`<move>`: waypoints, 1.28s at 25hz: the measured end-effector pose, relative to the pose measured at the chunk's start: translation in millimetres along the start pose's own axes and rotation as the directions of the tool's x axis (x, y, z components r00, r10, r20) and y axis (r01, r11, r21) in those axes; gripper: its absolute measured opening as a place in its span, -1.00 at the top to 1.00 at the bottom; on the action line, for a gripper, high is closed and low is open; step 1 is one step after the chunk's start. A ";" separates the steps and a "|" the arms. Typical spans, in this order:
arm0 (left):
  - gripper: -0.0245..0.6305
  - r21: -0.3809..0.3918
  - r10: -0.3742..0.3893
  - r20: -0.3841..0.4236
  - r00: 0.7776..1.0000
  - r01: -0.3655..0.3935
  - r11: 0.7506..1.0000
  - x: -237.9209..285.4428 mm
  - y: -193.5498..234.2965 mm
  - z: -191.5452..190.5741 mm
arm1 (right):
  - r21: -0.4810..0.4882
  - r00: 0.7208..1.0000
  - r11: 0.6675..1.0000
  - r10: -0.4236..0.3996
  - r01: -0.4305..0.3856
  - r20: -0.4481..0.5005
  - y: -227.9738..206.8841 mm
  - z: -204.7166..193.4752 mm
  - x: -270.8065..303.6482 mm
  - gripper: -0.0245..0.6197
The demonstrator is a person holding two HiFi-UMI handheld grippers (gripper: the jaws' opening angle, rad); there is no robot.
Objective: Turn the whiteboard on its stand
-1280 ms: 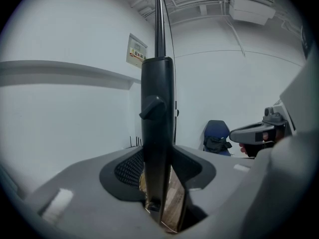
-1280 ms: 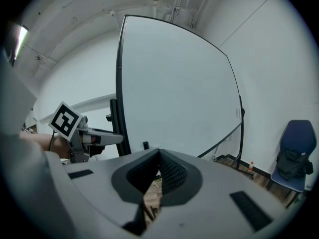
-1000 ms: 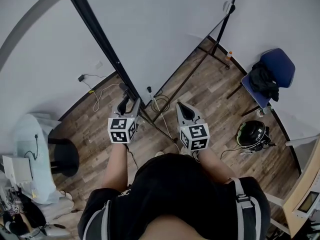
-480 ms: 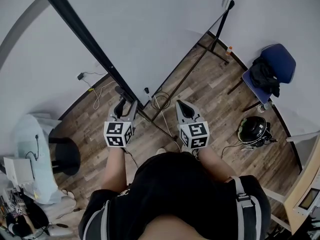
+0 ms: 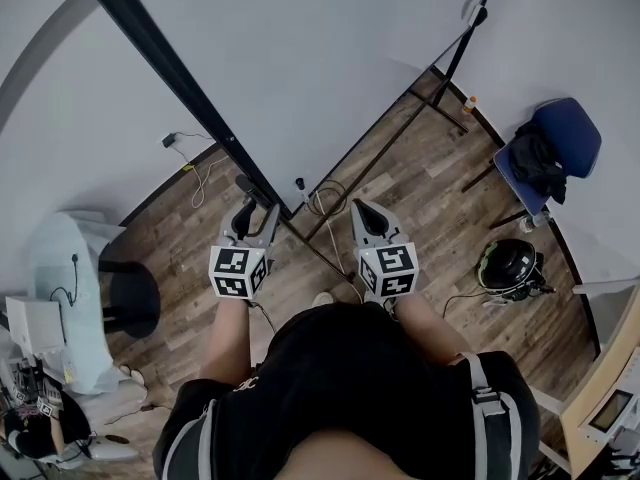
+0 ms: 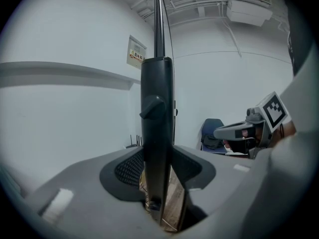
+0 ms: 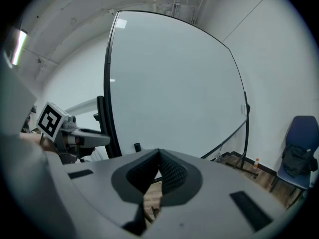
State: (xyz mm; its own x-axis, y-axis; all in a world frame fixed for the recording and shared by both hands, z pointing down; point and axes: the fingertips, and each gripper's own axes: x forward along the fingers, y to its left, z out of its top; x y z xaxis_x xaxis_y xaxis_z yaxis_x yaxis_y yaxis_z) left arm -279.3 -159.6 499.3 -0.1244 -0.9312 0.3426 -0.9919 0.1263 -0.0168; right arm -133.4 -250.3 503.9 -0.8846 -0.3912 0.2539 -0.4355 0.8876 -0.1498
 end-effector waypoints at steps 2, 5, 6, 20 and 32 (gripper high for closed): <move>0.38 -0.003 0.004 -0.001 1.000 -0.004 1.000 -3.5 1.1 -1.2 | -0.004 1.000 1.000 0.005 -0.005 0.003 1.7 2.1 0.7 0.91; 0.38 -0.011 0.017 -0.002 1.000 -0.017 1.000 -9.1 3.7 -3.4 | -0.007 1.000 1.000 0.009 -0.009 0.000 2.2 1.9 0.4 0.91; 0.38 -0.012 0.022 -0.004 1.000 -0.022 1.000 -9.9 3.2 -3.6 | -0.007 1.000 1.000 0.011 -0.011 -0.002 0.5 1.1 -0.3 0.91; 0.39 -0.025 0.078 -0.004 0.997 -0.078 0.997 -23.5 13.1 -8.1 | -0.001 0.999 0.999 0.039 -0.039 0.007 -12.1 -0.9 -9.3 0.91; 0.39 -0.112 0.289 0.098 0.952 -0.278 0.954 -32.4 -7.6 -23.5 | 0.045 0.997 0.998 0.050 -0.053 0.067 -30.1 3.2 -24.0 0.91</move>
State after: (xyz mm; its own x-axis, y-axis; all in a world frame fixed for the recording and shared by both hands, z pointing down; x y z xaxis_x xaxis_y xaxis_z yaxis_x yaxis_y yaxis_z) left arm -267.1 -122.4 510.4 -0.4075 -0.8840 0.2291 -0.9088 0.4173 -0.0062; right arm -99.6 -268.4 499.2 -0.9144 -0.3617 0.1818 -0.3950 0.8954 -0.2055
